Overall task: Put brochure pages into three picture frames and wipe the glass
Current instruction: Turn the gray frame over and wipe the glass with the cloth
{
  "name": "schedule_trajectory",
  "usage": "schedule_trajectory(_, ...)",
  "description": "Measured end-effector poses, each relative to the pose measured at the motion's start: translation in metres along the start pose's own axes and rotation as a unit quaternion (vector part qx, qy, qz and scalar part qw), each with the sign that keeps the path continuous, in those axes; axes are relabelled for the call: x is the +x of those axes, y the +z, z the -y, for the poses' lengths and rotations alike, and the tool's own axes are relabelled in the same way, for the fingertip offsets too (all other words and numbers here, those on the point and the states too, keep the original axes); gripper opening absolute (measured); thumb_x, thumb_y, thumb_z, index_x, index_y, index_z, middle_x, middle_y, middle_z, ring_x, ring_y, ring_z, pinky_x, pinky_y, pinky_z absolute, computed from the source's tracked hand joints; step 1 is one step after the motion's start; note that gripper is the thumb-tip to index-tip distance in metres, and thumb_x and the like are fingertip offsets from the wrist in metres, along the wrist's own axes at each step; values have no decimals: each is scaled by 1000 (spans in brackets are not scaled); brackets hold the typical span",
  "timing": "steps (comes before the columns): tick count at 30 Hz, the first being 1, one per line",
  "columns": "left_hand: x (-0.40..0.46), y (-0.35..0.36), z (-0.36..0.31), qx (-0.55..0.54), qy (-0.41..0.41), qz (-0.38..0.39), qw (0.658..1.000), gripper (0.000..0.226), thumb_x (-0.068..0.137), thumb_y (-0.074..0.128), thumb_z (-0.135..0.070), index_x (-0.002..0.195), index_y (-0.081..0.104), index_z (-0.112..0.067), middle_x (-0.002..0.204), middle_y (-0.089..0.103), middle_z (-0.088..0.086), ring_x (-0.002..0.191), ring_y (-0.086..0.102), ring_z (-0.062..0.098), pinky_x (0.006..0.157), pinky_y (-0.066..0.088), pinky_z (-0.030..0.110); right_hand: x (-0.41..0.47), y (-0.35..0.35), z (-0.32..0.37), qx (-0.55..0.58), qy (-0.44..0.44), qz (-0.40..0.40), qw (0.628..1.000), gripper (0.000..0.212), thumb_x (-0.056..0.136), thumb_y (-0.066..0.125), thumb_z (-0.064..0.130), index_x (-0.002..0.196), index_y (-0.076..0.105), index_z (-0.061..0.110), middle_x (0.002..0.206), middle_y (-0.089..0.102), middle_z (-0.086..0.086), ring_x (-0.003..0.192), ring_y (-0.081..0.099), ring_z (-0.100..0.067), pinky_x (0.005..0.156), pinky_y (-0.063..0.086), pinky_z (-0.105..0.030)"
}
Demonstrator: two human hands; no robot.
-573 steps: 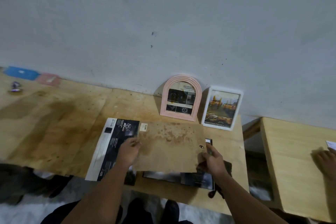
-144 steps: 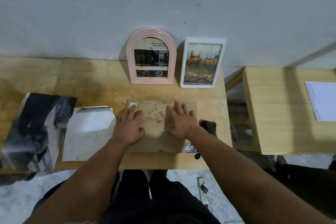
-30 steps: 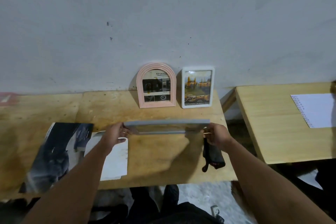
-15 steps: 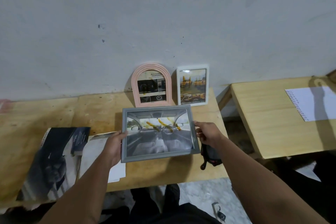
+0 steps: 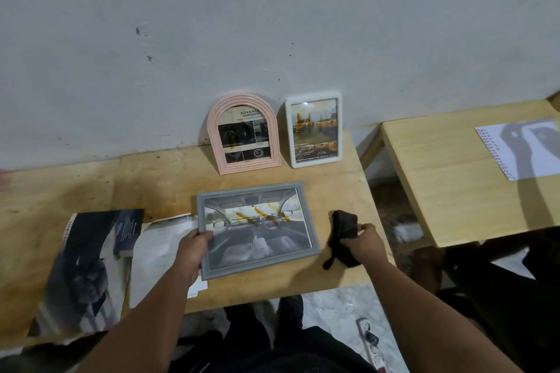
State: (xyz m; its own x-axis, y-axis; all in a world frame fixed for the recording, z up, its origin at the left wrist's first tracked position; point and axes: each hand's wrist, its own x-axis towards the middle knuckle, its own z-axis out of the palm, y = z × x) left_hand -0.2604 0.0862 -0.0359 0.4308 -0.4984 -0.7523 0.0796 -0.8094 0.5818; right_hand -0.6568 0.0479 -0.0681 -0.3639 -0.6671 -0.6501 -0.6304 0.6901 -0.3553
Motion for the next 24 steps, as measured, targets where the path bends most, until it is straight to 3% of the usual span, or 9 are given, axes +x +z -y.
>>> schedule_trajectory(2, -1, 5, 1, 31, 9, -4, 999, 24, 101, 61, -22, 122, 64, -9, 107, 67, 15, 98, 61, 34, 85, 48, 47, 2, 1, -1, 113, 17, 19, 993, 56, 77, 88, 22, 122, 59, 3, 110, 70, -19, 98, 68, -38, 77, 58, -44)
schedule_trajectory(5, -1, 13, 0, 48, 19, -4, 999, 33, 99, 65, -24, 127, 61, -9, 122, 66, 19, 103, 61, 35, 89, 47, 47, 0, -12, -4, 333, 56, 100, 936, 28, 76, 84, 7, 96, 64, 1, 100, 70, -30, 81, 69, -39, 66, 61, -51)
schedule_trajectory(8, -2, 23, -2, 54, 30, 0, 998, 54, 96, 70, -27, 143, 52, -8, 134, 62, 19, 112, 59, 36, 91, 43, 43, -3, -29, -1, 428, 60, 150, 889, 25, 84, 72, 4, 104, 56, 4, 98, 59, -25, 71, 60, -34, 49, 47, -35)
schedule_trajectory(14, -4, 37, -11, 92, 43, 27, 994, 66, 95, 69, -35, 152, 42, -12, 147, 55, 17, 126, 56, 38, 103, 46, 47, -9, -32, 9, 535, 75, 231, 809, 36, 93, 56, 13, 126, 58, -1, 96, 71, -21, 73, 66, -27, 60, 46, -34)
schedule_trajectory(17, -8, 41, -14, 136, 66, 41, 988, 72, 100, 66, -30, 159, 29, -11, 157, 45, 15, 138, 49, 38, 105, 42, 42, -7, -25, 13, 577, 70, 253, 773, 72, 77, 73, 8, 144, 47, 1, 123, 62, -30, 97, 67, -40, 77, 58, -46)
schedule_trajectory(18, -10, 41, -14, 153, 83, 43, 984, 72, 101, 66, -29, 160, 28, -12, 156, 46, 15, 138, 49, 37, 103, 41, 40, -9, -23, 16, 587, 67, 266, 762, 74, 78, 72, 4, 146, 46, 5, 131, 57, -32, 100, 66, -43, 79, 60, -48)
schedule_trajectory(21, -13, 38, -4, 214, 129, 36, 968, 76, 99, 69, -31, 161, 28, -15, 156, 48, 14, 136, 53, 35, 104, 46, 40, -19, -12, 27, 580, 74, 266, 766, 45, 96, 45, -2, 138, 51, 13, 124, 54, -30, 83, 63, -35, 54, 59, -34)
schedule_trajectory(24, -14, 30, 20, 289, 148, 13, 946, 77, 96, 70, -40, 160, 30, -24, 154, 50, 13, 132, 56, 38, 105, 51, 47, -32, 9, 39, 524, 83, 280, 800, 33, 96, 43, 2, 126, 54, 12, 105, 59, -22, 74, 57, -28, 42, 50, -26)
